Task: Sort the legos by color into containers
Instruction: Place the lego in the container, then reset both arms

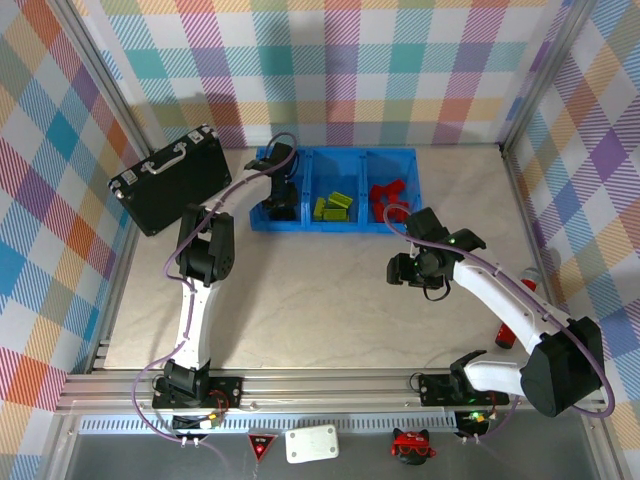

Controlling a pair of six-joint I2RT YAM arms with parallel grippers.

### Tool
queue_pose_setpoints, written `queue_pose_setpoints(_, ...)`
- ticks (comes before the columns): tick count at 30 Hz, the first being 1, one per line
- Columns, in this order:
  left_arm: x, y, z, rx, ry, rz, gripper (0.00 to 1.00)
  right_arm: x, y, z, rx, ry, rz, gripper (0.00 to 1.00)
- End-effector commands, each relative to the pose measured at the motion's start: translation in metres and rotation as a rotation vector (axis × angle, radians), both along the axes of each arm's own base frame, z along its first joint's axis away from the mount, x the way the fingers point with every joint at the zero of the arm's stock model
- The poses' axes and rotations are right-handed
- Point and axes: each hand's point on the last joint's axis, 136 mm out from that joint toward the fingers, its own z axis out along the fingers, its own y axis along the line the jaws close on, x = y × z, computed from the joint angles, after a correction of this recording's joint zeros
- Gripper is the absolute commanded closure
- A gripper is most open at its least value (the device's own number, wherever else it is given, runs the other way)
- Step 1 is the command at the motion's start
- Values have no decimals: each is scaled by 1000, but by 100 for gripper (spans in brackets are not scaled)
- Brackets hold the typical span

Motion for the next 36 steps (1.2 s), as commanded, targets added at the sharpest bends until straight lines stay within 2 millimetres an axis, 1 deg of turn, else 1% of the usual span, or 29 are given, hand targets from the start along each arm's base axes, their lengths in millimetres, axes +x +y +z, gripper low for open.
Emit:
queue_pose_setpoints(1,10,5,22,-3,-46,4,56,4,-2,8,-4,-13,-15,38)
queue_pose_setpoints(4,10,6,39,-9,-70,3,52,5,-2,10,-3,-20,-12,37)
queue_pose_setpoints(6,9,6,52,-13,-88,0,52,6,-2,12,-4,-26,-11,38)
queue_pose_setpoints(9,5,7,79,-30,-127,-1,52,8,-3,14,-9,-39,-8,37)
queue_pose_setpoints(11,0,8,102,-45,-163,-3,52,10,-6,18,-24,-57,-8,38)
queue_pose_setpoints(13,-7,11,120,-53,-193,-2,51,13,-8,21,-37,-73,-5,37)
queue_pose_setpoints(16,-25,19,151,-56,-248,2,51,20,-11,26,-48,-99,-2,37)
queue_pose_setpoints(18,-41,29,165,-44,-279,11,49,25,-14,29,-53,-107,-1,37)
queue_pose_setpoints(22,-82,56,179,1,-319,41,47,37,-22,30,-63,-126,-10,35)
queue_pose_setpoints(25,-114,80,170,32,-309,81,44,48,-31,30,-74,-140,-26,33)
queue_pose_setpoints(29,-153,117,143,70,-285,156,33,65,-47,24,-91,-160,-70,28)
queue_pose_setpoints(32,-175,142,123,99,-259,215,24,78,-58,15,-106,-171,-100,27)
queue_pose_setpoints(35,-191,163,103,135,-237,263,15,90,-72,6,-139,-171,-132,25)
queue_pose_setpoints(36,-195,168,98,145,-231,278,12,95,-79,3,-160,-174,-155,22)
